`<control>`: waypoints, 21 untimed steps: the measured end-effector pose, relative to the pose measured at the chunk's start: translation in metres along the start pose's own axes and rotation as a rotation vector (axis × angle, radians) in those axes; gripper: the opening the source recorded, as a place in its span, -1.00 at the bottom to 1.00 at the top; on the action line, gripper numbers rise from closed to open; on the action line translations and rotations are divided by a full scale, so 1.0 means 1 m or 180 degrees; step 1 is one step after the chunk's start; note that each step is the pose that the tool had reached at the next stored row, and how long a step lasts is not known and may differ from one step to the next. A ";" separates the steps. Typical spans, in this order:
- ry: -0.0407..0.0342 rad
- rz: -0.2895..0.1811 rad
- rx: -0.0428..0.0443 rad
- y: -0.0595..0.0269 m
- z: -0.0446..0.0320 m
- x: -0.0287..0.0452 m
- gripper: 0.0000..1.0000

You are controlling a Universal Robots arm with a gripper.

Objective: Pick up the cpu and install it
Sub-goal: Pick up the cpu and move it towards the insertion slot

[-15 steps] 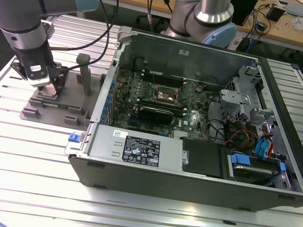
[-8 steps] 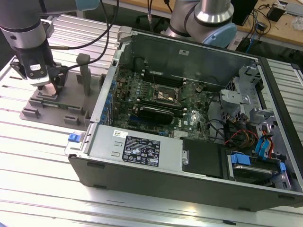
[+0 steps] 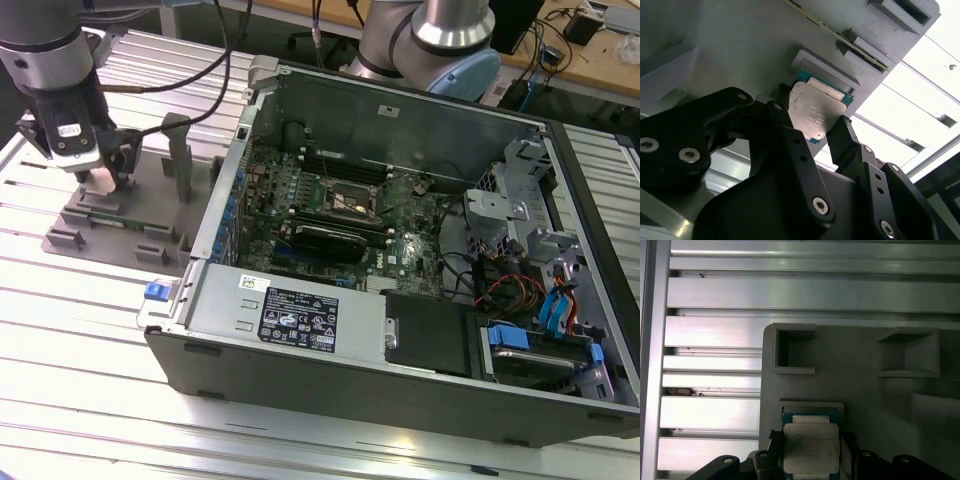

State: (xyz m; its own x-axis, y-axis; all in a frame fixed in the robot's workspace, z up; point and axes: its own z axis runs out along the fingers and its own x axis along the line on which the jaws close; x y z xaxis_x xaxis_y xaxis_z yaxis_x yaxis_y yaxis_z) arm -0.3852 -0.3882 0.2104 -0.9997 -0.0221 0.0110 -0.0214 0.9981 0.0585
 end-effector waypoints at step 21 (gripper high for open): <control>-0.0003 0.0000 0.0000 0.0034 -0.0473 0.0005 0.08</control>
State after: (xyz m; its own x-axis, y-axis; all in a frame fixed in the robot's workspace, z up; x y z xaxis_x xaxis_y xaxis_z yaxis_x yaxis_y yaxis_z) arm -0.3852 -0.3876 0.2578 -0.9997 -0.0222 0.0099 -0.0215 0.9981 0.0585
